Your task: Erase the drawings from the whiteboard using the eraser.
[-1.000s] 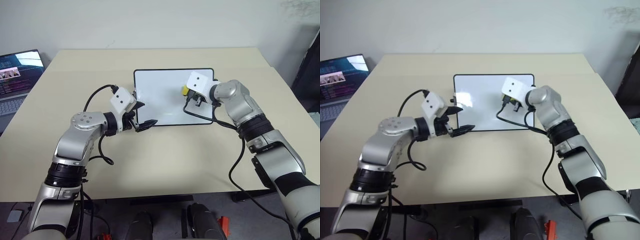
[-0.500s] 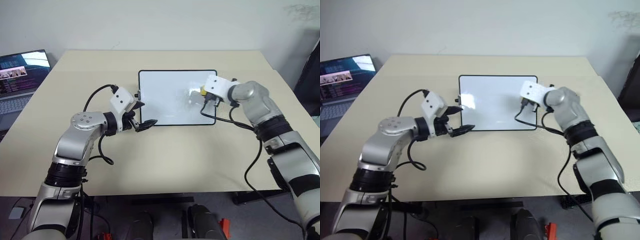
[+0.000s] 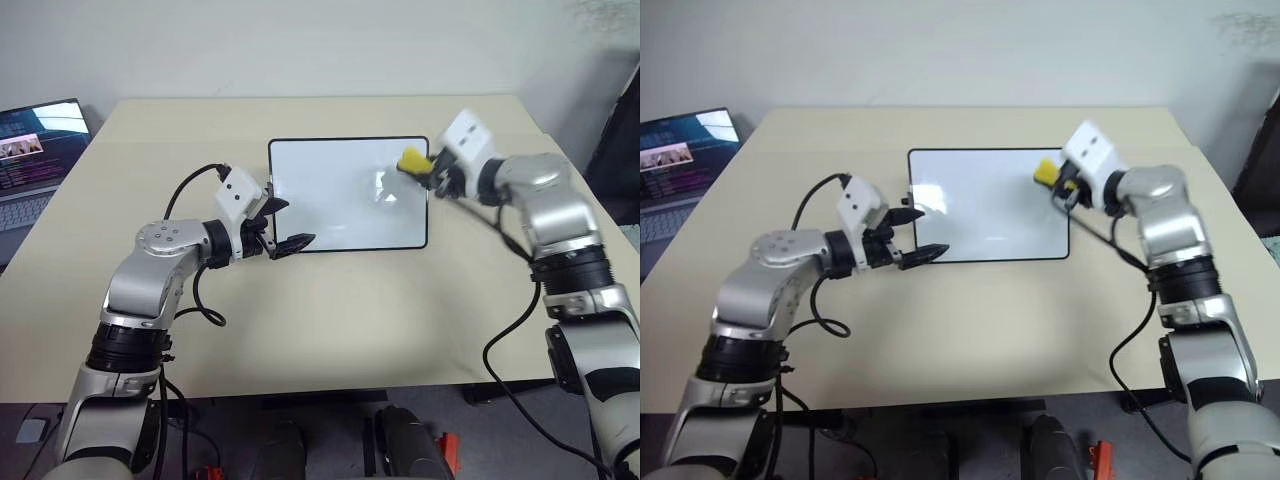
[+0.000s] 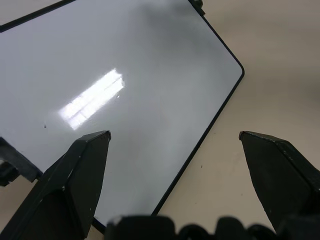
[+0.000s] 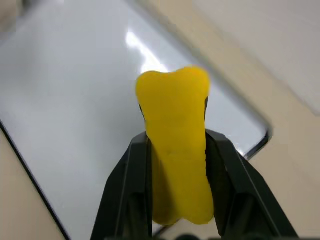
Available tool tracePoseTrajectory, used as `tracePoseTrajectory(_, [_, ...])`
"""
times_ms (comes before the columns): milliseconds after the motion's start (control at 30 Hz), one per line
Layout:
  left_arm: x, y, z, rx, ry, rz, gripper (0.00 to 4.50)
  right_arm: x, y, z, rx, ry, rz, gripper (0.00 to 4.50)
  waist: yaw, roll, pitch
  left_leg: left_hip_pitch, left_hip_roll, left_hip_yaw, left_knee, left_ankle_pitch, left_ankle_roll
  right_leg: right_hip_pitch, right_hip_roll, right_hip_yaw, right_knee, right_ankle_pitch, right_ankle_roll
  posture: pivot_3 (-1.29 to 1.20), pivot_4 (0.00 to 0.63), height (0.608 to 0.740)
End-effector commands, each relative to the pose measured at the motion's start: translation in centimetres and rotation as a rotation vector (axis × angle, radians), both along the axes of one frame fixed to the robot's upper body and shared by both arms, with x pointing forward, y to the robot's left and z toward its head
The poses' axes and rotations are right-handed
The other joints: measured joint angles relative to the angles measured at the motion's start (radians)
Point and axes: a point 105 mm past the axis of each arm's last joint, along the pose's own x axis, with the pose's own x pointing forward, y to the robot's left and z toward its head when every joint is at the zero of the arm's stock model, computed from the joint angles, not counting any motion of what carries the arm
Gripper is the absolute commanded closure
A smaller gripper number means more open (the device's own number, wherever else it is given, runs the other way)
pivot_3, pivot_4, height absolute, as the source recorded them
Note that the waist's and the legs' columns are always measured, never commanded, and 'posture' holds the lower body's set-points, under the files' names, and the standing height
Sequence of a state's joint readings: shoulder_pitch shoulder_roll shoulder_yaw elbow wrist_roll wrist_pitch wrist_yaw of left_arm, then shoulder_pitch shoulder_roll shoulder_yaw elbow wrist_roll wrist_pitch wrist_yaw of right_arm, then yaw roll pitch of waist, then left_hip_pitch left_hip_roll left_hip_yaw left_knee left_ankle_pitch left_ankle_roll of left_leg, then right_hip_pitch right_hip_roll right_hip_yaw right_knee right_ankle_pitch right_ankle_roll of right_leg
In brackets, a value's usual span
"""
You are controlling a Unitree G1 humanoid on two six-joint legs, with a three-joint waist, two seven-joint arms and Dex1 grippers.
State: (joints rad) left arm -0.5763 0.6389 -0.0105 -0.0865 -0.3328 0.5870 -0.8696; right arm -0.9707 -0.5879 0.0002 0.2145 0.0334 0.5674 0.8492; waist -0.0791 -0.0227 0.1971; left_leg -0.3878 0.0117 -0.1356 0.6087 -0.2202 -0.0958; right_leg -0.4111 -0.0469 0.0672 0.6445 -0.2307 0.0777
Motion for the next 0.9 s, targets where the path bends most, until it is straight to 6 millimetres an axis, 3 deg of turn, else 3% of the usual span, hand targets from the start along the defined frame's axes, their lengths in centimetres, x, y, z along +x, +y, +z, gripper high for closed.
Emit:
tracePoseTrajectory(33, [-1.7, -1.6, 1.9, -0.038, -0.026, -0.106, 0.0, -0.4, -6.1, 0.4, 0.099, 0.01, -0.227, 3.41, 0.015, 0.0, 0.0, -0.001, 0.0, 0.0, 0.0, -0.001, 0.0, 0.0, 0.0, -0.001, -0.001, 0.0, 0.0, 0.0, 0.15, 0.74])
tracePoseTrajectory(133, [-2.9, -3.6, 2.0, -0.063, 0.012, -0.212, 0.0, -0.7, -10.2, -1.8, 0.125, 0.07, -0.407, 3.41, 0.03, -0.001, 0.0, -0.003, -0.001, 0.0, 0.001, -0.002, 0.0, 0.0, -0.002, -0.002, -0.002, -0.001, 0.0, 0.0, 0.15, 0.74])
tracePoseTrajectory(200, [-2.8, -5.5, 2.0, -0.065, 0.02, -0.26, 0.0, -1.5, -13.8, -4.9, 0.122, 0.156, -0.549, 3.41, 0.037, -0.001, 0.0, -0.003, -0.001, 0.001, 0.001, -0.002, 0.0, 0.0, -0.002, -0.001, -0.002, -0.001, 0.0, 0.0, 0.15, 0.74])
tracePoseTrajectory(233, [-2.7, -6.2, 1.8, -0.056, 0.021, -0.277, 0.0, -1.9, -14.6, -6.1, 0.127, 0.195, -0.582, 3.41, 0.038, -0.001, 0.0, -0.003, -0.002, 0.001, 0.001, -0.002, 0.0, 0.0, -0.002, -0.001, -0.001, -0.001, 0.0, 0.0, 0.15, 0.74])
tracePoseTrajectory(400, [-2.1, -8.0, 0.2, 0.021, 0.019, -0.301, 0.0, -2.6, -15.6, -9.8, 0.145, 0.309, -0.624, 3.41, 0.012, 0.001, 0.001, 0.0, -0.002, 0.004, 0.001, -0.002, 0.0, 0.0, -0.002, 0.002, -0.001, -0.002, 0.001, 0.0, 0.15, 0.74])
tracePoseTrajectory(567, [-2.4, -8.6, -0.5, 0.02, 0.023, -0.318, 0.0, -3.1, -16.5, -12.6, 0.145, 0.387, -0.668, 3.41, -0.003, 0.001, 0.001, 0.002, -0.002, 0.005, 0.001, -0.002, 0.001, 0.001, -0.002, 0.004, 0.0, -0.004, 0.005, 0.0, 0.15, 0.74])
tracePoseTrajectory(900, [-2.7, -9.3, -0.4, 0.01, 0.019, -0.345, 0.0, -3.2, -16.8, -13.6, 0.14, 0.425, -0.668, 3.41, -0.003, 0.001, 0.001, 0.002, -0.002, 0.005, 0.002, -0.002, 0.001, 0.001, -0.002, 0.004, 0.0, -0.004, 0.005, 0.0, 0.15, 0.74])
